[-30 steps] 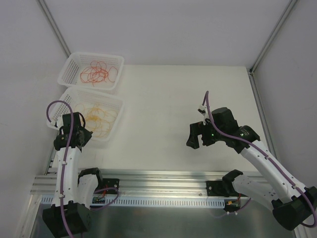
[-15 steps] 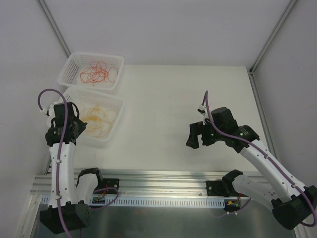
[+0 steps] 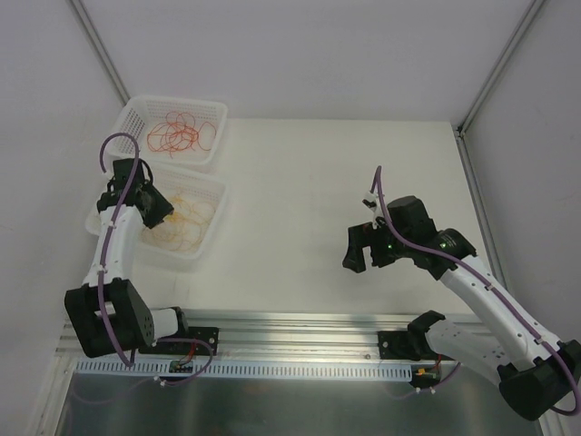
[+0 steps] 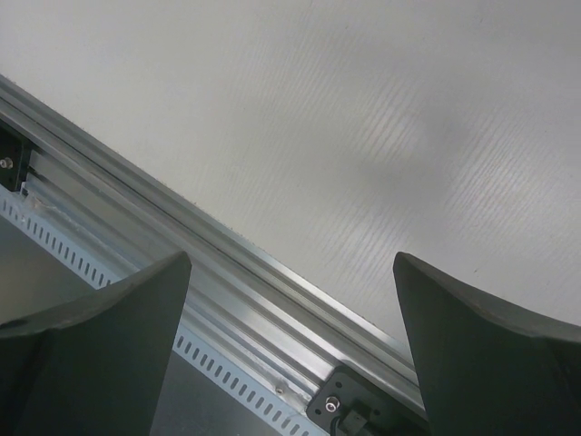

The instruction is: Untangle the cables

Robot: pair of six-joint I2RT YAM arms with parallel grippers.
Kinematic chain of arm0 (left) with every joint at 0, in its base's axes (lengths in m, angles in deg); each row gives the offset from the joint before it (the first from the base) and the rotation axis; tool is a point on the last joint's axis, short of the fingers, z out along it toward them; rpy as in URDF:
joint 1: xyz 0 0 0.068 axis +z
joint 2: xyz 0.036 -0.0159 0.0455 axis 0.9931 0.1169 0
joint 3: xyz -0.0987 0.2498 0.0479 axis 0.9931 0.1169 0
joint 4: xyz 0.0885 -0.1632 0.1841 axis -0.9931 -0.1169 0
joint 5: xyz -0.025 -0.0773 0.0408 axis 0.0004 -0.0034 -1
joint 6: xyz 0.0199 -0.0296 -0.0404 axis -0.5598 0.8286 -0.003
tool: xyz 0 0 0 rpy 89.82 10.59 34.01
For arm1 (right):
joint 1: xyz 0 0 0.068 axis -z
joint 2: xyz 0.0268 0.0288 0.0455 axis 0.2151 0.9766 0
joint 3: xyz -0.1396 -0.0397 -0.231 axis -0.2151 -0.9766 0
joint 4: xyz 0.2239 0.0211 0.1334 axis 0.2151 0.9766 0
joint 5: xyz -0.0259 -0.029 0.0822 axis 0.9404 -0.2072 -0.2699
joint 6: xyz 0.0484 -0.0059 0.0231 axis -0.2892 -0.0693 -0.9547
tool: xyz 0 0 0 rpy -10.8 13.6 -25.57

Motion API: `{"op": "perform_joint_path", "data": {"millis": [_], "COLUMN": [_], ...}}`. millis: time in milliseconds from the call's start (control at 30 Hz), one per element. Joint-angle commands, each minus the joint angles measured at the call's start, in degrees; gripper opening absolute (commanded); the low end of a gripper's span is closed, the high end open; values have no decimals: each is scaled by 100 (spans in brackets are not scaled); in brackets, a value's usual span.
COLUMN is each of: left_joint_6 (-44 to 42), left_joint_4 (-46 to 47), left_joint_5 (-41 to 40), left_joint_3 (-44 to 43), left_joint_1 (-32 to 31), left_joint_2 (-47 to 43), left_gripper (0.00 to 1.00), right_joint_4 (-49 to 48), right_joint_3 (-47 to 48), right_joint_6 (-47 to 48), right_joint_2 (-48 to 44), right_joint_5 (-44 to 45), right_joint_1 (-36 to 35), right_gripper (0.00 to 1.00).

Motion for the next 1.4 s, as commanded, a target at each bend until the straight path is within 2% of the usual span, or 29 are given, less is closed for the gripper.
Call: {"op": "perform_joint_path", "data": {"millis": [0,33,100,133,200,233,467,633,700,767,933,1067,1200,1367], "left_joint_6": [-234,-216,-321,-391,-628,-716,-1253,-1455,-1351,-1201,-884,-945,-761,-482], "left_joint_4": [380,380,371,354,266,214,-489,-1446,-1614,-1868,-2388,-3002,-3827,-4277], "left_joint_5": [620,639,622,656,752,866,913,280,-281,-477,-591,-968,-1329,-1478], "left_joint_3": [-540,-567,-550,-524,-410,-375,-171,-295,-216,-146,-145,-627,-1068,-1262], "left_joint_1": [12,12,12,12,12,12,-40,-952,-1208,-1516,-1702,-1693,-1702,-1702], "left_joint_2": [179,109,-189,-312,-751,-909,-2946,-3696,-4153,-4591,-5629,-6516,-6940,-7520], "left_gripper": [37,41,54,71,85,98,99,99,99,99,99,99,99,99], "right_joint_4": [223,301,363,442,539,635,1172,1742,2040,2191,2341,2482,2508,2876], "right_joint_3": [386,464,535,561,702,746,1185,1615,1730,1897,1845,1416,1423,1519], "right_joint_6": [132,123,132,123,79,53,-448,-791,-940,-1028,-958,-844,-713,-545], "right_joint_2": [-111,-120,-155,-173,-191,-217,-515,-1024,-1209,-1516,-2343,-3247,-4397,-5059], "right_joint_5": [237,290,536,650,1115,1308,3066,4261,4717,4973,4905,4914,4791,4808], "right_joint_1": [-27,-27,-36,-27,-27,-27,-18,-18,-27,-18,-18,-18,-18,-27], "right_gripper": [99,100,100,100,100,100,100,100,100,99,100,99,100,100]}}
